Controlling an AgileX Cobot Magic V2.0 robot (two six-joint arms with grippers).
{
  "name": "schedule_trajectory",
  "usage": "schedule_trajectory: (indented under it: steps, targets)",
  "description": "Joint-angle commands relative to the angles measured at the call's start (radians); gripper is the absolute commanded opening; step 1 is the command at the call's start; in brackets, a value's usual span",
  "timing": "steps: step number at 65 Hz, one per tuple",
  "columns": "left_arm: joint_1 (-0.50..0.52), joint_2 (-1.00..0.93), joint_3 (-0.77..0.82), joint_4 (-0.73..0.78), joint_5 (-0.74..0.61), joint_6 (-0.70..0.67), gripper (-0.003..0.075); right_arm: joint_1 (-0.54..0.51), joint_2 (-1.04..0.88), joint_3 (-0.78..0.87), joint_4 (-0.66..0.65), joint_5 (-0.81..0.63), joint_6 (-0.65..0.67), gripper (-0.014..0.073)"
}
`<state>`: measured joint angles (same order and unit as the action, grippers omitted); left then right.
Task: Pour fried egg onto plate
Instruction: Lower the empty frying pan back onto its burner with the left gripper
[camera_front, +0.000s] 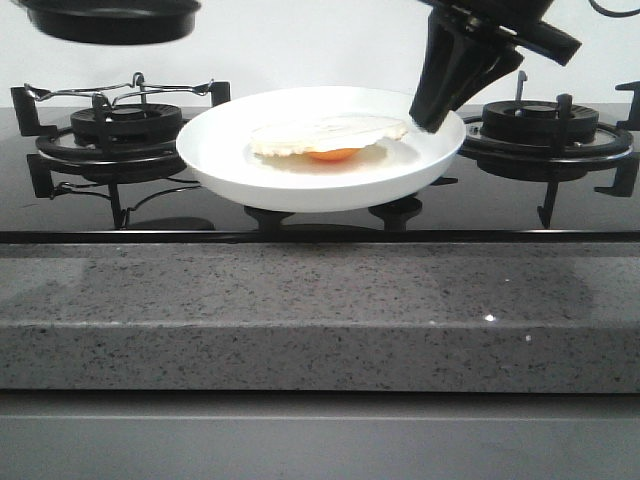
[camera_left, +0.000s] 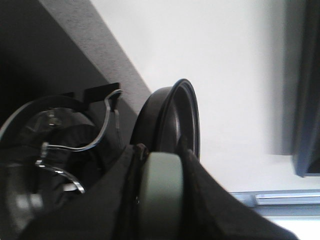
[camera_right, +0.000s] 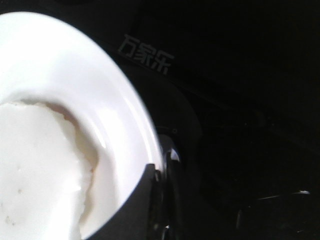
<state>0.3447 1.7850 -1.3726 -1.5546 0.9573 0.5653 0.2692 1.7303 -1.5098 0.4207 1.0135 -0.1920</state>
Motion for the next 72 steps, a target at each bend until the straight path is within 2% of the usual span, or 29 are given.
schedule_trajectory:
  steps: [1,59,72]
  targets:
    - [0.002,-0.049,-0.029,-0.027,0.011,-0.028,-0.0019,-0.002,-0.056,-0.027,0.041,-0.029,-0.007,-0.0067]
    - [-0.023,-0.049,-0.029,0.099,-0.061,-0.042,-0.0015,-0.002,-0.056,-0.027,0.041,-0.029,-0.007,-0.0067]
    - [-0.023,-0.049,-0.029,0.162,-0.054,-0.038,0.0093,-0.002,-0.056,-0.027,0.041,-0.029,-0.007,-0.0067]
